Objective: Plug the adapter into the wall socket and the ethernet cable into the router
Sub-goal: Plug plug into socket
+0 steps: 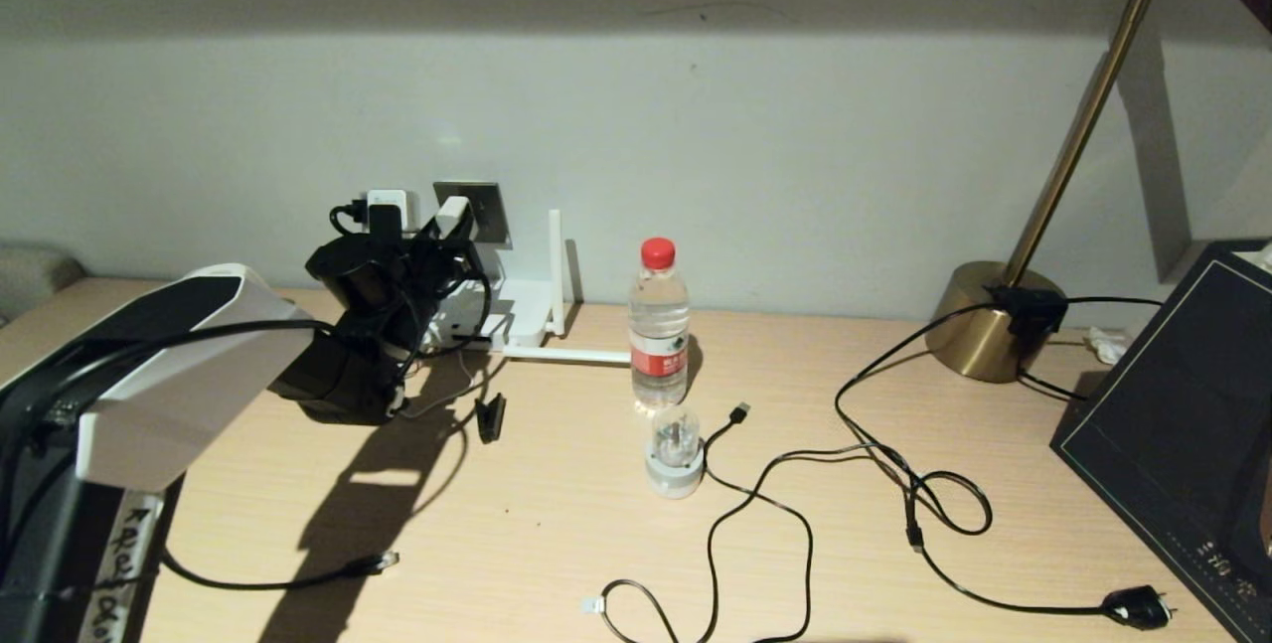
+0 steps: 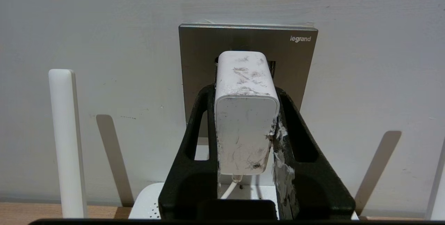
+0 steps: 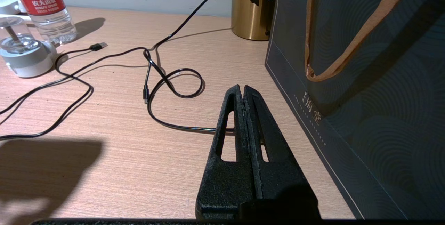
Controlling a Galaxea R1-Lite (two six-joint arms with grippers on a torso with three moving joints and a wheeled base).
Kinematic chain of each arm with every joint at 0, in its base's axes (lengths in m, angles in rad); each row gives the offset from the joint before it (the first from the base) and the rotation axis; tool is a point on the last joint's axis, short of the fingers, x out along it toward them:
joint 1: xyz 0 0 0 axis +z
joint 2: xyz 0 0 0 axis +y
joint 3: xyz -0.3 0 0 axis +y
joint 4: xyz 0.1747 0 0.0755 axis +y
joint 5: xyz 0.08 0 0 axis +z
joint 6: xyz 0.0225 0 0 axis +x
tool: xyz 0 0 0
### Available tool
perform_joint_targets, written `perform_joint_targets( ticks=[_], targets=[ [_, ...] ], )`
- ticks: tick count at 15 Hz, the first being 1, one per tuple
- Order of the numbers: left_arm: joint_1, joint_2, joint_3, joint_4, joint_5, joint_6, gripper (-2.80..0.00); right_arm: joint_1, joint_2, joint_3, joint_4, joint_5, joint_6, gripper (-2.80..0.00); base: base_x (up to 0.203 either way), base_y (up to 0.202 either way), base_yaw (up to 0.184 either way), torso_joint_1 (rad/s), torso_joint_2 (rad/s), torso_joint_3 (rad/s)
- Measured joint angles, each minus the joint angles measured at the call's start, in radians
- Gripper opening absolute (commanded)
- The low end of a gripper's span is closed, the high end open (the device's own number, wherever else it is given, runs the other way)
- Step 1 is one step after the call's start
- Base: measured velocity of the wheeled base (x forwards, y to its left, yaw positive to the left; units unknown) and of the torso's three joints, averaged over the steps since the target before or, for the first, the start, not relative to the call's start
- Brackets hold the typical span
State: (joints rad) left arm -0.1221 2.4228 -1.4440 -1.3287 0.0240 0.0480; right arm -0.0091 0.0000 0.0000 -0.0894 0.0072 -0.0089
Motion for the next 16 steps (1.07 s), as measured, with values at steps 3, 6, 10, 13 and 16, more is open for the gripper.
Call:
perform_joint_targets(
  ticks=[3, 6, 10, 13, 16],
  targets=[
    [0.001, 0.004, 0.001, 0.000, 0.001, 0.000, -2.80, 0.000, 0.000, 0.000, 0.000, 0.000, 0.000, -2.80, 0.000, 0.000, 0.000, 0.000, 0.00, 0.000],
    [0.001, 0.007, 0.005, 0.000, 0.002, 0.000, -2.80, 0.000, 0.000, 0.000, 0.000, 0.000, 0.000, -2.80, 0.000, 0.000, 0.000, 0.000, 0.00, 0.000],
    [0.001, 0.009, 0.005, -0.002, 0.002, 0.000, -2.80, 0.000, 0.000, 0.000, 0.000, 0.000, 0.000, -2.80, 0.000, 0.000, 0.000, 0.000, 0.00, 0.000],
    [-0.001, 0.016, 0.003, -0.005, 0.002, 0.000, -2.80, 0.000, 0.000, 0.000, 0.000, 0.000, 0.000, -2.80, 0.000, 0.000, 0.000, 0.000, 0.00, 0.000],
    [-0.003, 0.020, 0.002, -0.004, 0.002, 0.001, -2.80, 0.000, 0.000, 0.000, 0.000, 0.000, 0.000, -2.80, 0.000, 0.000, 0.000, 0.000, 0.00, 0.000]
  ],
)
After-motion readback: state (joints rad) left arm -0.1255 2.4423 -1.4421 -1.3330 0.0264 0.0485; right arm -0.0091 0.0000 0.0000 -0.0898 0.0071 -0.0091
